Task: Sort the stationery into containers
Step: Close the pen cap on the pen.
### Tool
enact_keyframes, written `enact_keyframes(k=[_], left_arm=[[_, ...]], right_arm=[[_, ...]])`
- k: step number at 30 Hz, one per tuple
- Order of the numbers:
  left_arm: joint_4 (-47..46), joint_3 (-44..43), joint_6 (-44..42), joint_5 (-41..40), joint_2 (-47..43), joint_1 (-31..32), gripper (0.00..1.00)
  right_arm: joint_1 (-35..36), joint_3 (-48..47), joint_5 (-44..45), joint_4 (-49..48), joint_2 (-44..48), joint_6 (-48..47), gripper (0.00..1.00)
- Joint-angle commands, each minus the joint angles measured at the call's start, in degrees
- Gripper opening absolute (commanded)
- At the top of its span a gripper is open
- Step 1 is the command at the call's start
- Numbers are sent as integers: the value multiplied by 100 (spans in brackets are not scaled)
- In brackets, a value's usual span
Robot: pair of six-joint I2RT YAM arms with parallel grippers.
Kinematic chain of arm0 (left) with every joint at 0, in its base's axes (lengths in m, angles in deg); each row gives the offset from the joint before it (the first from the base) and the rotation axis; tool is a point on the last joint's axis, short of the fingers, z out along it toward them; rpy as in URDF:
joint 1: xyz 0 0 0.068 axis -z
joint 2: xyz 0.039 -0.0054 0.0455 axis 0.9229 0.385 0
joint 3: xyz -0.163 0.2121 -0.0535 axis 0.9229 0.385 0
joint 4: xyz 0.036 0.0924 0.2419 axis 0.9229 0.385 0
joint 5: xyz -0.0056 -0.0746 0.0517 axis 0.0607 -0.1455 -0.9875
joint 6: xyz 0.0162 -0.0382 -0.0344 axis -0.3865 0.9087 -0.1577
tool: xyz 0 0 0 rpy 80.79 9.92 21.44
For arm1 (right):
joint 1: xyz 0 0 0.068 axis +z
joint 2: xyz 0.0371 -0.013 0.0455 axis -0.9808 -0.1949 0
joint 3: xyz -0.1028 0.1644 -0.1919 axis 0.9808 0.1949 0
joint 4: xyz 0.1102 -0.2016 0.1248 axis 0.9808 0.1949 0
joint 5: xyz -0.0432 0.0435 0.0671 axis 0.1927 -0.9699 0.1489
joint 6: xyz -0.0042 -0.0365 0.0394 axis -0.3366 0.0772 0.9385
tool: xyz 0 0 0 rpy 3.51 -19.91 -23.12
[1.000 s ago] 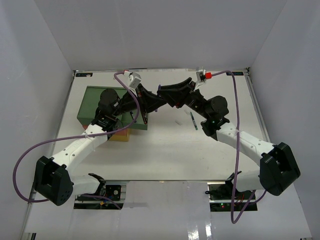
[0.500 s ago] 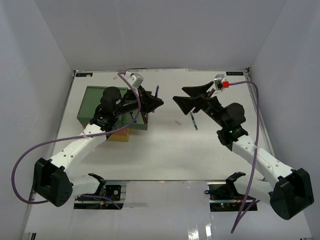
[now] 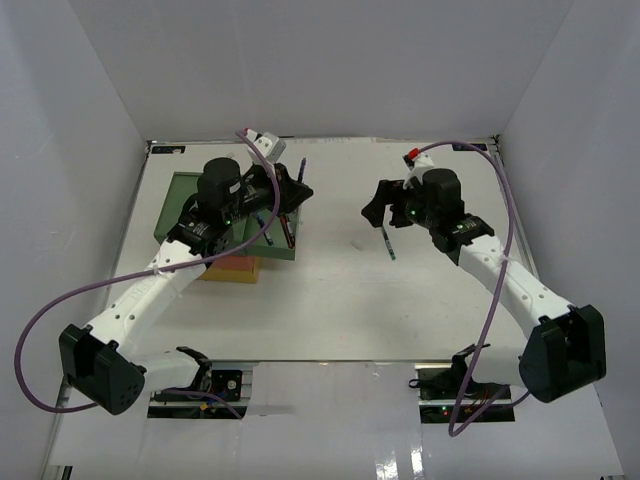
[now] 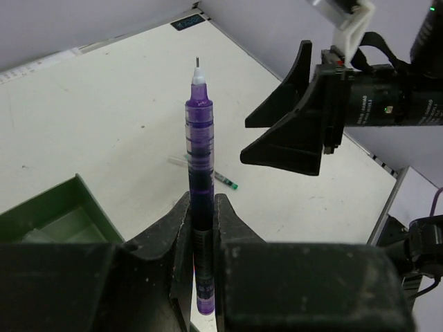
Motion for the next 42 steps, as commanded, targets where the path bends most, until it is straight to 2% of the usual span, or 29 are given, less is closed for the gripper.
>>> enact_keyframes(k=[1, 4, 7, 9, 12, 15, 18, 23, 26, 29, 32, 38, 39, 42], left_arm=[[452, -157, -304, -287, -232, -23, 0], [487, -113, -400, -358, -276, -40, 0], [505, -52, -453, -402, -364, -49, 0], [496, -8, -453, -437, -460, -49, 0], [470, 150, -453, -472, -627, -49, 0], [487, 230, -550, -569, -733, -58, 0], [496, 309, -629, -665, -847, -67, 0], [294, 616, -603, -929, -1040, -137, 0], [232, 730, -620, -1052, -1128, -233, 0], [197, 845, -647, -1175, -1146, -313, 0], [189, 845, -647, -1149, -1155, -357, 0], [171, 880, -603, -1052, -1208, -436, 0], [154, 880, -594, -1017, -1208, -453, 0], [136, 898, -541, -921, -1199, -506, 1]], right_arm=[[-89, -669, 21, 1446, -380, -50, 90], [-81, -1005, -112, 1703, -609, -162, 90], [-98, -480, -259, 888, -347, -549, 90], [-107, -224, -375, 675, -258, -786, 90], [-107, -520, -192, 876, -617, -1024, 91], [-107, -969, -111, 1306, -1136, -1287, 99], [-2, -1075, 55, 1325, -1444, -1516, 91], [429, -1374, 740, 1535, -2145, -2052, 89], [622, -1620, 846, 1676, -2620, -2289, 81], [745, -1858, 881, 1781, -3034, -2448, 78], [825, -2200, 1127, 2026, -3465, -2457, 63], [957, -2552, 1303, 2238, -4037, -2536, 60], [983, -2578, 1286, 2291, -4089, -2554, 56], [1001, -2631, 1251, 2309, -4257, -2563, 54]])
